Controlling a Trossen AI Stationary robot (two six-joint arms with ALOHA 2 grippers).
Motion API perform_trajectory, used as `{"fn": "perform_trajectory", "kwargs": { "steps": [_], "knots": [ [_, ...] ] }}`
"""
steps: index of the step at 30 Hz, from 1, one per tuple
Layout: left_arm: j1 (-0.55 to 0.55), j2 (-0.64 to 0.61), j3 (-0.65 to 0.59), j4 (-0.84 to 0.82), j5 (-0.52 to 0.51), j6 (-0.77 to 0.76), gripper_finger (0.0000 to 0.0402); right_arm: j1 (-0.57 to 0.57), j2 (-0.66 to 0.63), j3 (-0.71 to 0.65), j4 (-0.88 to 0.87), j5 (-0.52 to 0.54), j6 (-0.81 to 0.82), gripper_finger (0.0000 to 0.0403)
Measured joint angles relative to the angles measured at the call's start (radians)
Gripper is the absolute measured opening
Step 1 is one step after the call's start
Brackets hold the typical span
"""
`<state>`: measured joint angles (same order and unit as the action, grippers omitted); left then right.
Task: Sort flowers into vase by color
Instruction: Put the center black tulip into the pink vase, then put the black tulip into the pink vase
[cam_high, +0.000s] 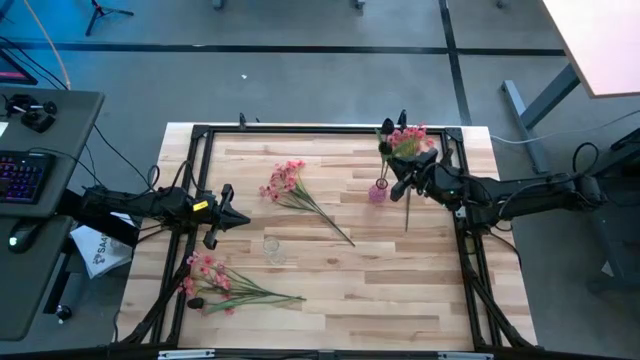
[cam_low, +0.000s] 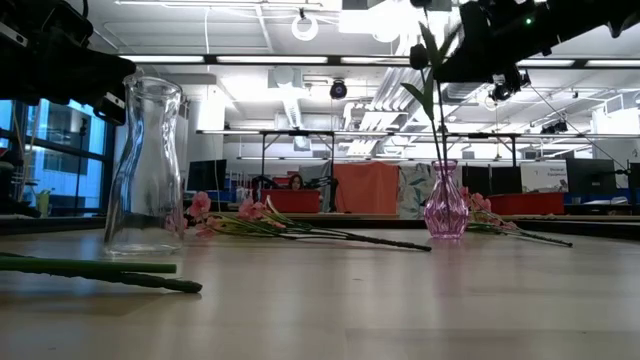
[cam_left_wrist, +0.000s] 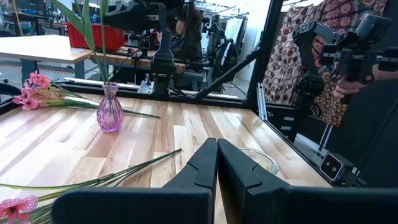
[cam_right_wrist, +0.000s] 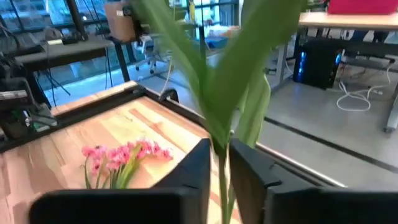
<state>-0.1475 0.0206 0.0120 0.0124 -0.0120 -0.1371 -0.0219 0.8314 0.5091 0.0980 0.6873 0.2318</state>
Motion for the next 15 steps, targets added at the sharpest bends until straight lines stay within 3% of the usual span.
{"fn": "perform_trajectory", "kwargs": {
  "steps": [10, 15],
  "knots": [
    [0.0, 0.0, 0.0, 0.0, 0.0, 0.0, 0.0001, 0.001, -0.043, 0.0, -0.125, -0.088, 0.095, 0.0209],
    [0.0, 0.0, 0.0, 0.0, 0.0, 0.0, 0.0001, 0.001, -0.091, 0.082, -0.372, -0.167, 0.13, 0.0242]
  ]
}}
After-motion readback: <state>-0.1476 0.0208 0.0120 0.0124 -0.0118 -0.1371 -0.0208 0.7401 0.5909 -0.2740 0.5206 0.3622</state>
